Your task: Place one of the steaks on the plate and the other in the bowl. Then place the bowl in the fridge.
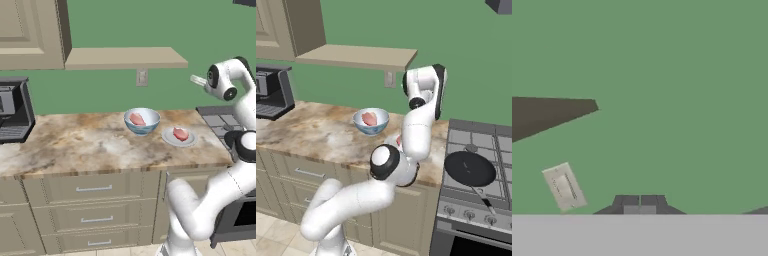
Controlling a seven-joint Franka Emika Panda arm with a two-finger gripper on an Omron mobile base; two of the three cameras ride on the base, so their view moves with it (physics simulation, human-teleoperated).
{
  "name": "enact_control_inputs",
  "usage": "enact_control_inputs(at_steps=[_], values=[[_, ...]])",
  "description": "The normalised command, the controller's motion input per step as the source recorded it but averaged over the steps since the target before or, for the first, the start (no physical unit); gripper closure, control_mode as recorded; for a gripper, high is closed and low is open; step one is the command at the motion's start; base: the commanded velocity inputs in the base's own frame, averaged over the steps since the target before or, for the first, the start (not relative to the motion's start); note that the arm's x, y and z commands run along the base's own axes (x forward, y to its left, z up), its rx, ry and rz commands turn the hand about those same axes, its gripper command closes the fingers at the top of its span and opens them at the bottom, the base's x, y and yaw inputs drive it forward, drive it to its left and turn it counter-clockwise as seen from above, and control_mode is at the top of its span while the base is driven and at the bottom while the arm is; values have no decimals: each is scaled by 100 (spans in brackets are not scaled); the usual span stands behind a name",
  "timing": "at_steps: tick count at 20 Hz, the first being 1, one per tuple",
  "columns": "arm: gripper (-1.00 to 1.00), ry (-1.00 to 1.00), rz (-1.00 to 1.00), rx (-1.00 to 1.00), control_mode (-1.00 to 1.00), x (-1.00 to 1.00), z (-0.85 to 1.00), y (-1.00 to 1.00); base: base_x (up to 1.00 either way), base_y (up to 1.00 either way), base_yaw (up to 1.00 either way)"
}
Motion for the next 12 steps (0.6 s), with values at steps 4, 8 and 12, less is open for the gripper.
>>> enact_control_inputs(at_steps=[4,8,12], values=[[100,33,16,25,-100,-100,100,-14,0,0,0],[100,38,-10,29,-100,-91,100,-33,0,0,0],[100,49,-23,33,-100,-97,100,-45,0,0,0]])
